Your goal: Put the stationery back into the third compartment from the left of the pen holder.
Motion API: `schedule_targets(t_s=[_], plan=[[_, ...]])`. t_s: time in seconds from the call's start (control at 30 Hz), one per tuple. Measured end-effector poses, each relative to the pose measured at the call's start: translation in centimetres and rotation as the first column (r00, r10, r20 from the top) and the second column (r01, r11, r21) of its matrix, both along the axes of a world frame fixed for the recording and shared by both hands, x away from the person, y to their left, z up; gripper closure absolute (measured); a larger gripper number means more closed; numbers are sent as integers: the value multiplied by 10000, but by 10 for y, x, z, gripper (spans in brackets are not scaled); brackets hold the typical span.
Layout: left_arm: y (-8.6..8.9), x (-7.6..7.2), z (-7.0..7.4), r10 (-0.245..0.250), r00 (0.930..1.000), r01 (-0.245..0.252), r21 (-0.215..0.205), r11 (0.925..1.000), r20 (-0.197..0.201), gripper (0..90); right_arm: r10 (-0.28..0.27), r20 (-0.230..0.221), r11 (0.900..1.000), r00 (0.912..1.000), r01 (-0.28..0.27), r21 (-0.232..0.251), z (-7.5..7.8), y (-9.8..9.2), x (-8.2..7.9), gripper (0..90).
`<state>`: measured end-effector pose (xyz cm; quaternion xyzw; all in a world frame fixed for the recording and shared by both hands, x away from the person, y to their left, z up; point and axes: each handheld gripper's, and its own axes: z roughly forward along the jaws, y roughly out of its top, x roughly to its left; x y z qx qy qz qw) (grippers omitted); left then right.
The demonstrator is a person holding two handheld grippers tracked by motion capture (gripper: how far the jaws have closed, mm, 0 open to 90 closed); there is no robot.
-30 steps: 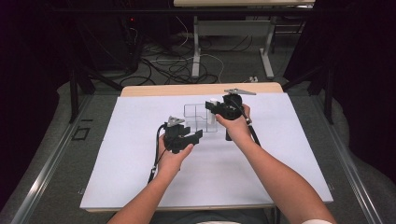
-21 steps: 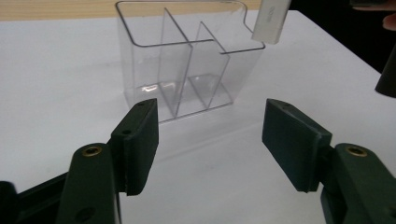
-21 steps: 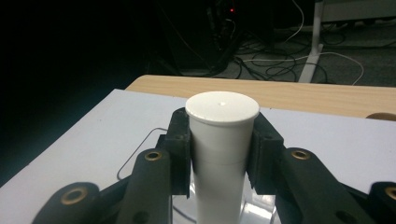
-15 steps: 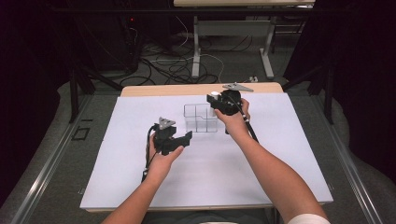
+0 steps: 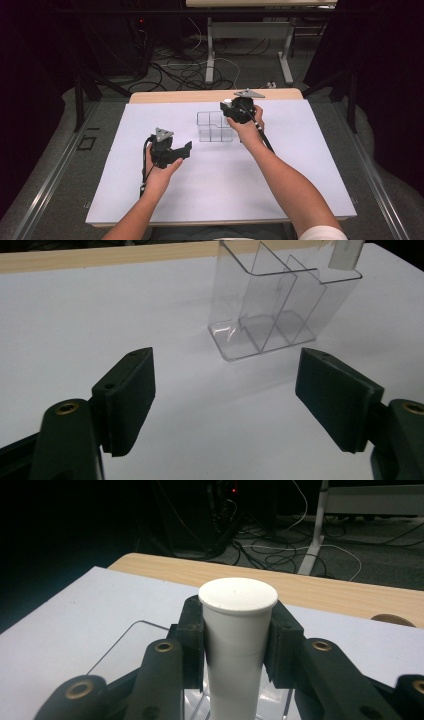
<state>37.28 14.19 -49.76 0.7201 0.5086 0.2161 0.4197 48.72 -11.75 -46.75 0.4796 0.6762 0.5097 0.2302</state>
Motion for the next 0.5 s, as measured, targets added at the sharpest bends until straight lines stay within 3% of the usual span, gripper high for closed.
schedule_targets(t_s=[0.2, 0.5], plan=[[4, 1, -4, -86, 9999, 88, -204, 9998, 86, 157, 105, 53, 9994, 9999, -104, -318, -4, 5, 0, 661], [6, 5, -13, 135, 9993, -142, -199, 9997, -335, 75, 127, 127, 9989, 9998, -121, -457, -6, 5, -3, 661]])
